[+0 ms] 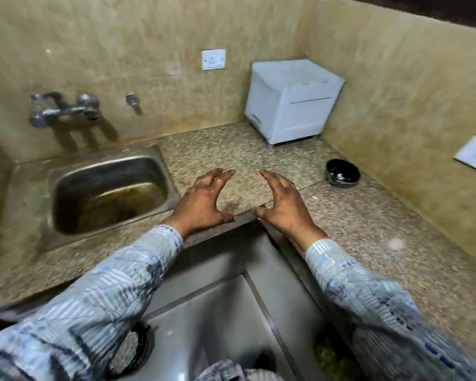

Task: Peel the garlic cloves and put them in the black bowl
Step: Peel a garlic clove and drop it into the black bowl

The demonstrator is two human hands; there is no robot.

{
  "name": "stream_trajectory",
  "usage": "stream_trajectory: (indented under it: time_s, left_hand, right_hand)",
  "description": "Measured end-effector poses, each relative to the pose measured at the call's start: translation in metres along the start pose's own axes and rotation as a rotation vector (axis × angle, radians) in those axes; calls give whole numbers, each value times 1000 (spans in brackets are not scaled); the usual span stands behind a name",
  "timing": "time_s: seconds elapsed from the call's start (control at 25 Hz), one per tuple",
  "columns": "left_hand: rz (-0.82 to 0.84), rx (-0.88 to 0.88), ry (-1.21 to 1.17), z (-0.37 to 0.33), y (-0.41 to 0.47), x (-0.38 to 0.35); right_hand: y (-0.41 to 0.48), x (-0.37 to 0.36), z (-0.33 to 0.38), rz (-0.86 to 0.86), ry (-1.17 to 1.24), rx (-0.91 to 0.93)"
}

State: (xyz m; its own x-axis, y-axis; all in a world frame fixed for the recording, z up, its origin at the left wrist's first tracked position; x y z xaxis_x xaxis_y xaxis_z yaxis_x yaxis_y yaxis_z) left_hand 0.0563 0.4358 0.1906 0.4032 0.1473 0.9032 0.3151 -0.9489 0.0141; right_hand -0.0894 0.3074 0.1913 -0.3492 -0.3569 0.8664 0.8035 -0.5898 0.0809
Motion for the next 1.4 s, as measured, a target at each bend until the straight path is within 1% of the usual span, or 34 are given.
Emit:
stream_trajectory:
  time_s: [0.12,0.24,0.44,0.6,0.8,0.92,1.04,1.12,1.24,1.4]
  left_hand:
    - [25,-99,-11,-52,60,-19]
    - [53,-150,-25,-94,113,-42]
    - [105,-200,-23,-137,186,-86]
    - [181,-223,-51,-152,231,-122]
    - [300,-201,-139,-126,287,-169]
    - [328,-199,-173,-103,318,-192]
    - [426,-171,-253,-73,348,-220]
    - [483,-115,-317,-53,367,-238]
    - [490,12,-265,-27,395,-252]
    - [525,-34,-189,-19,426,-269]
  right_hand:
    - [1,36,-59,-64,-15,-75]
    - [0,64,-114,-82,-16,-125]
    - [6,95,-192,-94,8,-204]
    - [16,96,-238,-85,59,-269]
    - [47,67,-285,-35,125,-376]
    - [70,36,-321,6,129,-491]
    - [93,5,-359,31,143,-635]
    - [108,-13,-383,43,142,-723]
    - [129,-37,-411,62,144,-801]
    - [145,-62,-426,80,65,-808]
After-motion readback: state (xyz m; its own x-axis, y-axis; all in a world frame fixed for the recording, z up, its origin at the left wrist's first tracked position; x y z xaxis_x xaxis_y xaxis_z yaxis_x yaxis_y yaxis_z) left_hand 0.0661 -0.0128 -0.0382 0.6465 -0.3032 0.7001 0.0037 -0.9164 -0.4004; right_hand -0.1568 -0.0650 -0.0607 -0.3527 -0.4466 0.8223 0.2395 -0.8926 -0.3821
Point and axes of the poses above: each hand's wrist, its own y-axis towards the middle knuckle, its own x-axis out of the back of the hand, z = x × y, the point moved 10 cm from there along y, towards the middle knuckle, and after that the axes turned 7 degrees about z, right-handed, at the moved point
